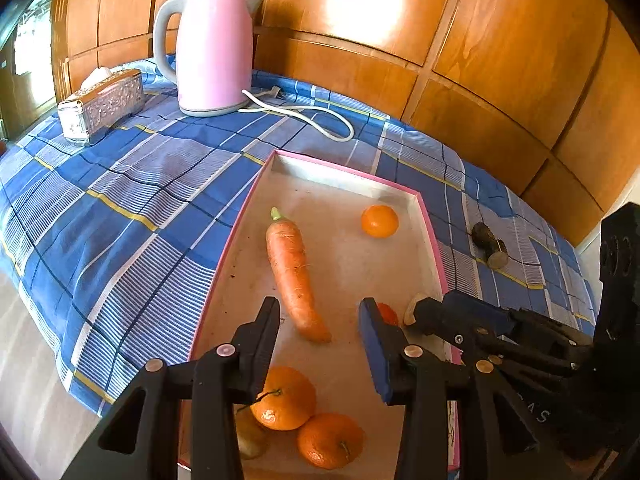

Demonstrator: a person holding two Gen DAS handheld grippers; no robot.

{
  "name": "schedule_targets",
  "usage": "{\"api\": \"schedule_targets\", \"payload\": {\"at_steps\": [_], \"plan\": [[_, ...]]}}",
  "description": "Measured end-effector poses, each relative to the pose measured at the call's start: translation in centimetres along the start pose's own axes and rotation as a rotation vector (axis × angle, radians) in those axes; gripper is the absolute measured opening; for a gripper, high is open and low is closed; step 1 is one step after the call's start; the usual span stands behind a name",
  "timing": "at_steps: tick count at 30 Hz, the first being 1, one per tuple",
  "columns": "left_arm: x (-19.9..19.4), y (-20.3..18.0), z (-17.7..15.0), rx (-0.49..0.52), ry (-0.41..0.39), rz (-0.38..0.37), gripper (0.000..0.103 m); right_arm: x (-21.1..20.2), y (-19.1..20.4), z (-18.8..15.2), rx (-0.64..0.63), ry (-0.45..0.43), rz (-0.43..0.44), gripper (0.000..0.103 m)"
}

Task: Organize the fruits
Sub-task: 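Open the left tool to drop the orange while the right tool releases the tomato in the tray, then grasp the dark cylinder with the right tool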

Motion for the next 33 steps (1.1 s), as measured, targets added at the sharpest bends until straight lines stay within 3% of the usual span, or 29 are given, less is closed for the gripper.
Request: {"api": "schedule_targets", "payload": {"at_steps": [33], "plan": [[0.2,-2.7,-0.3,0.106,-0.001,0.017,0.044,-1.2,-2.6,-0.7,0.034,-0.051,-0.104,0.037]]}}
Point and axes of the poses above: each gripper's, at about its wrist camera, not at the fingertips, and x roughly the way its jaws point, y to its left, z to its top, the point moved 6 cm from there along x, roughly the way its jaws point, and after that the axes turned 14 degrees about -z, right-handed, at the moved point
